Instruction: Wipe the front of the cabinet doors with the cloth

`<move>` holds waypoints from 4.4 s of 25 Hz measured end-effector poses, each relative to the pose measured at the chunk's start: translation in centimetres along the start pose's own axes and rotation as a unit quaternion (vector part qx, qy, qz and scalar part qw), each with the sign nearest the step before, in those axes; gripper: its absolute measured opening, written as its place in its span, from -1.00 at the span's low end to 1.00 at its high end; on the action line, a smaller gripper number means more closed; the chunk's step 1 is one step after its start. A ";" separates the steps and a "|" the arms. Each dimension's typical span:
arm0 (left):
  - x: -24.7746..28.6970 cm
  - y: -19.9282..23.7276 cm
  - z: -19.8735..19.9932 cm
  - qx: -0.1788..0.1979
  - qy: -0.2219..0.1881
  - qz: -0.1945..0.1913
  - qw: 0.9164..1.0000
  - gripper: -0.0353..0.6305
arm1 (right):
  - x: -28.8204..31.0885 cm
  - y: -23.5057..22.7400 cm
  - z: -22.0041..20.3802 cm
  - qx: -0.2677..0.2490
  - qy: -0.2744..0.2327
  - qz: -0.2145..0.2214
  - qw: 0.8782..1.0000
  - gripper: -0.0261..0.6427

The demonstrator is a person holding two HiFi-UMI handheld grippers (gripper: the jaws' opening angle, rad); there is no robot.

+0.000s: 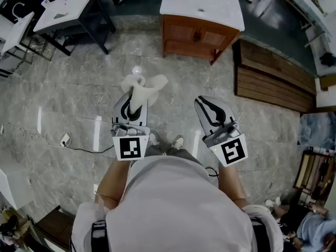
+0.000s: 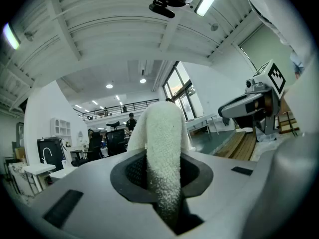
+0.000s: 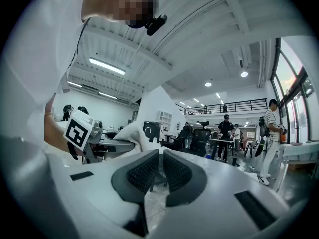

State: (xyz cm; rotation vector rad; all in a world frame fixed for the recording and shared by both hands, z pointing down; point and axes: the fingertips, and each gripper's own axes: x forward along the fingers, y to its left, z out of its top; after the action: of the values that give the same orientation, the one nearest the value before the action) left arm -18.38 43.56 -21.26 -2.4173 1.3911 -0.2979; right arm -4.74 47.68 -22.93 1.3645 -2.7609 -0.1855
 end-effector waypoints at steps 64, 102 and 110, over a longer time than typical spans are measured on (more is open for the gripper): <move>43.7 13.8 -11.7 -0.057 0.046 -0.009 0.997 -0.62 | 33.1 -31.1 -10.3 0.007 0.064 0.018 0.998 -0.75; 58.5 -0.1 -47.7 -0.010 0.104 -0.008 0.994 -0.62 | 38.5 -34.1 -53.1 0.023 0.117 0.067 0.991 -0.75; 60.7 -0.2 -52.3 -0.004 0.092 0.011 0.996 -0.62 | 40.1 -34.4 -58.8 0.017 0.108 0.075 0.991 -0.75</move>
State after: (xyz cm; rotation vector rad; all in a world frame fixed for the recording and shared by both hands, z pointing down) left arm -5.75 -18.46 27.90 -2.4313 1.4955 -0.5233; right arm 4.08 -9.72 30.67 1.1026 -2.6799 0.0170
